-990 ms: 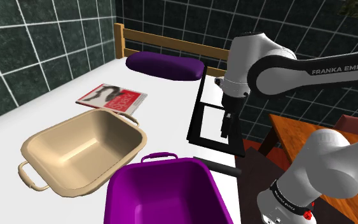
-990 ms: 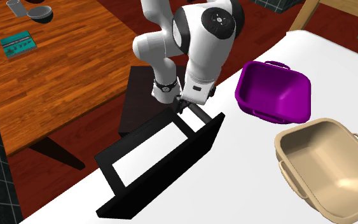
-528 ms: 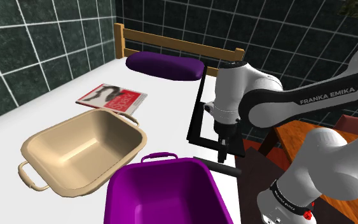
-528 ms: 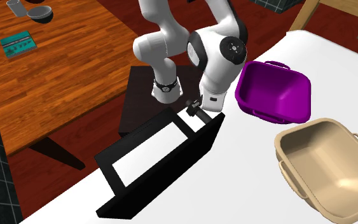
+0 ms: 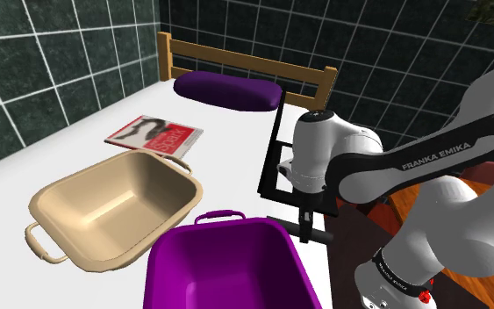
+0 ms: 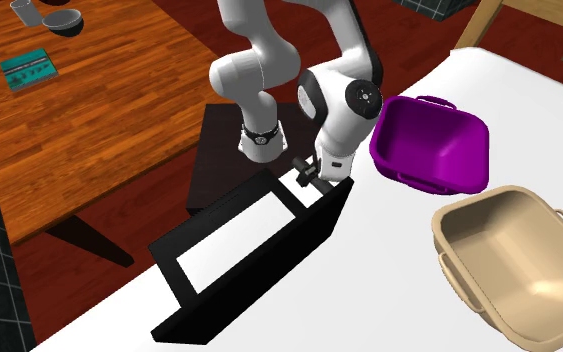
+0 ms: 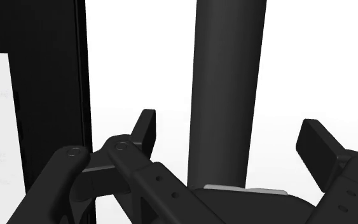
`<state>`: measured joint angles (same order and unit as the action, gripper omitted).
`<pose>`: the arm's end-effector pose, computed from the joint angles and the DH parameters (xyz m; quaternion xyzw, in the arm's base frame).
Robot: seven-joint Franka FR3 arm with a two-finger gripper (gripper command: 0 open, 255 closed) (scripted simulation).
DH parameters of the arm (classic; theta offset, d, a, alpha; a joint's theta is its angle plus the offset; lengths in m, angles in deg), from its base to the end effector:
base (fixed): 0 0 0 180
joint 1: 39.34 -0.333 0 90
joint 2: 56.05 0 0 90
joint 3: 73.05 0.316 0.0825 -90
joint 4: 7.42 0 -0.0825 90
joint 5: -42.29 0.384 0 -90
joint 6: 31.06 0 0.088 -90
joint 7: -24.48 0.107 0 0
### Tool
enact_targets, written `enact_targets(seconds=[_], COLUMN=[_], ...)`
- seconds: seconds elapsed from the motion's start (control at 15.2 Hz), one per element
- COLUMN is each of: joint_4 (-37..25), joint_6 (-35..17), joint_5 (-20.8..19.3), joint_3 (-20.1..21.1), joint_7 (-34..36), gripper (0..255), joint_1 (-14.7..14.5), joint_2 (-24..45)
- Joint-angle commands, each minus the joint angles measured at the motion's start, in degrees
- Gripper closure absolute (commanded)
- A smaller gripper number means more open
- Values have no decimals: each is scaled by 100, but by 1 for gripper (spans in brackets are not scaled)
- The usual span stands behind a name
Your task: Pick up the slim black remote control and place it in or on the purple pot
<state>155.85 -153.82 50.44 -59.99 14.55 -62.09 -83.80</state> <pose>0.2590 0.1811 0.3075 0.9383 0.3265 -0.1116 0.0215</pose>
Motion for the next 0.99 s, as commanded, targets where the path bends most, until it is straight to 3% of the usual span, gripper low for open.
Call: enact_targets(seconds=[0.0, 0.53, 0.59, 0.92], joint_4=[73, 74, 74, 38], joint_6=[-205, -204, -204, -201], joint_5=[0, 1, 1, -3], joint_3=[14, 14, 14, 20], joint_7=[-6, -6, -6, 3], gripper=[0, 0, 255, 255], joint_1=[10, 10, 10, 12], joint_2=[130, 129, 129, 161])
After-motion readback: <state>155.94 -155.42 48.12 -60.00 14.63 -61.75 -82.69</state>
